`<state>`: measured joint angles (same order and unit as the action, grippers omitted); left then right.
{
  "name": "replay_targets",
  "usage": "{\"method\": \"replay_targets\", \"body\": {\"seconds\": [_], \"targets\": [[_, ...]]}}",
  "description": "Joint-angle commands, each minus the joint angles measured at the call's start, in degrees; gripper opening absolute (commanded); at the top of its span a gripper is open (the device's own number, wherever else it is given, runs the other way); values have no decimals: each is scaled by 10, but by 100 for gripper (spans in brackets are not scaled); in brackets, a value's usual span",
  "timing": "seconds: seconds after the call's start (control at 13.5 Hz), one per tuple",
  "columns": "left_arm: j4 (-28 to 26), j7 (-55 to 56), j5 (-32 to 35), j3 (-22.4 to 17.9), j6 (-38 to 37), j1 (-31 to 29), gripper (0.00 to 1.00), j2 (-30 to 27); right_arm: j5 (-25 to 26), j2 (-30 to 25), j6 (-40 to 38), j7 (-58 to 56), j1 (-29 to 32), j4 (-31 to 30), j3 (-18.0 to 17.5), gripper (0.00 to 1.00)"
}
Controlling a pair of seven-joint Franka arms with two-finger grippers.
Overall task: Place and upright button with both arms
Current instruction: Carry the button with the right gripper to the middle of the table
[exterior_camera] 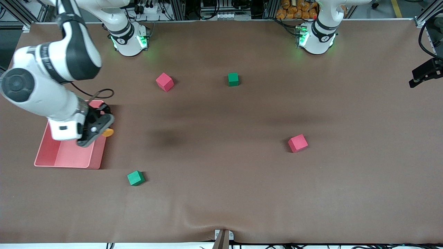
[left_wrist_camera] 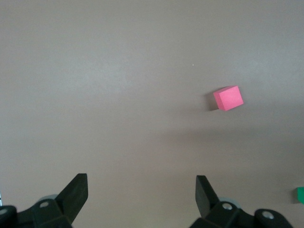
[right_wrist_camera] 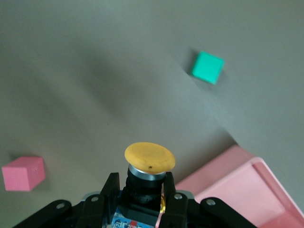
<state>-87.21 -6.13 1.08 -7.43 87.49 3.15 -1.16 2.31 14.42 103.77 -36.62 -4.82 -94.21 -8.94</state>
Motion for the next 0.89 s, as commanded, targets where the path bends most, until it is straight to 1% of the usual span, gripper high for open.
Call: {"method": "replay_targets", "body": {"seconds": [0.0, 0.07, 0.3, 0.44, 0.59, 0.81], "targets": [[6, -13, -7, 0, -7, -6, 100, 3, 1, 54, -10, 39, -50, 55, 4, 6], [6, -10, -7, 0, -7, -6, 100, 4, 2, 64, -9, 64, -66, 57, 4, 5], [6, -14, -7, 0, -7, -6, 100, 7, 2, 116, 16, 151, -126, 100, 4, 3], [6, -17, -7, 0, -7, -7, 100, 7, 4, 150, 42, 246, -176, 125, 4, 2], [6, -29, -8, 0, -7, -7, 100, 7, 1, 191, 74, 346, -205, 152, 3, 1], [6, -34, -8, 0, -7, -7, 100, 8, -5, 232, 112, 462, -244, 163, 3, 0]]}}
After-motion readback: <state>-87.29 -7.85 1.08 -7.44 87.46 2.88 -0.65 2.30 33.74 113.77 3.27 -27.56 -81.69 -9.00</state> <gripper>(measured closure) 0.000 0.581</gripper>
